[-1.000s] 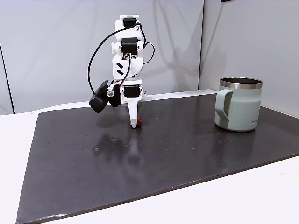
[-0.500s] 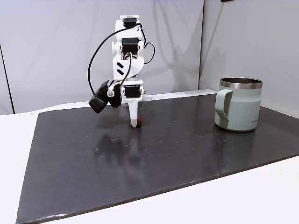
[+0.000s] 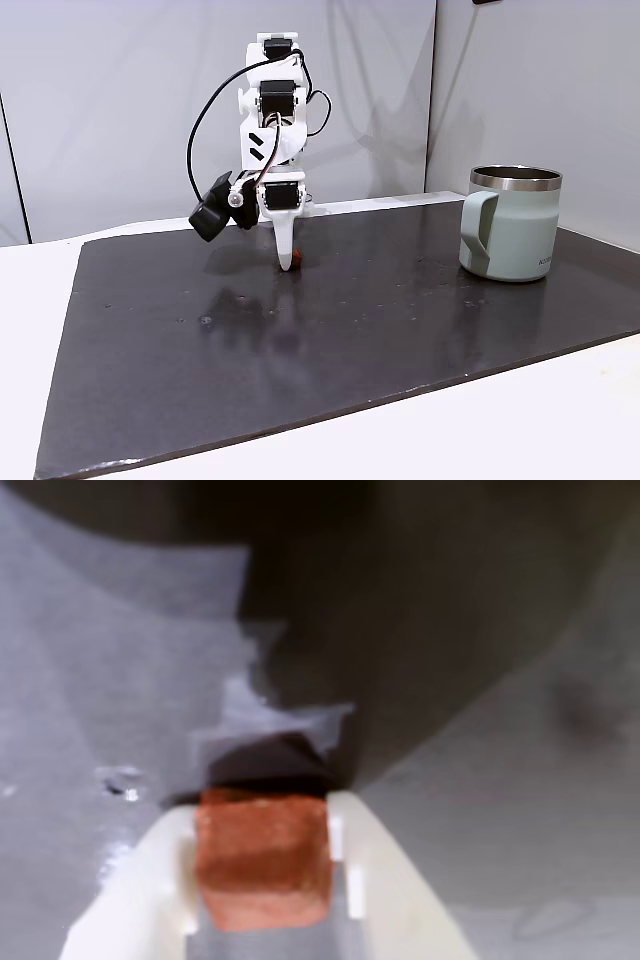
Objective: Grasp a cube and put it in the cup.
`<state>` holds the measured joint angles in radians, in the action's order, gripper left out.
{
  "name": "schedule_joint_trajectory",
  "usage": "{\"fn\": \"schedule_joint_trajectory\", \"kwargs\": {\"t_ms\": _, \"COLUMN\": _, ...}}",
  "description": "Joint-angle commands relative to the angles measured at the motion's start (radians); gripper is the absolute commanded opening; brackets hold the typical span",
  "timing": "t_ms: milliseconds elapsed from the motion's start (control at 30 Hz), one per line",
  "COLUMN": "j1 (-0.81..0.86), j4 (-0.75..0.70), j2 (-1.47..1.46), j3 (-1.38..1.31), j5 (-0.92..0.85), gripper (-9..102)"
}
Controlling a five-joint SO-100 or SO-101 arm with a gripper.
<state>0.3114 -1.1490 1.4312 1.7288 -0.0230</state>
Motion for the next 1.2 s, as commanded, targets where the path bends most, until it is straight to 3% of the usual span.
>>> {"fn": "schedule_joint_trajectory", "kwargs": {"t_ms": 0, "j1": -0.015, "j4": -0.021, "j2": 0.104, "j3": -0.038, "j5": 0.009, "gripper": 9}}
{"fn": "schedule_joint_trajectory", "kwargs": {"t_ms": 767, "j1": -0.138, "j4": -0.239, "j2": 0.617, "j3": -0.133, "j5": 0.035, "gripper": 9}}
{"fn": "schedule_joint_trajectory", "kwargs": {"t_ms": 1167, "j1": -0.222, "j4": -0.304, "j2": 0.535, "j3": -0.324, "j5": 0.092, "gripper": 9}}
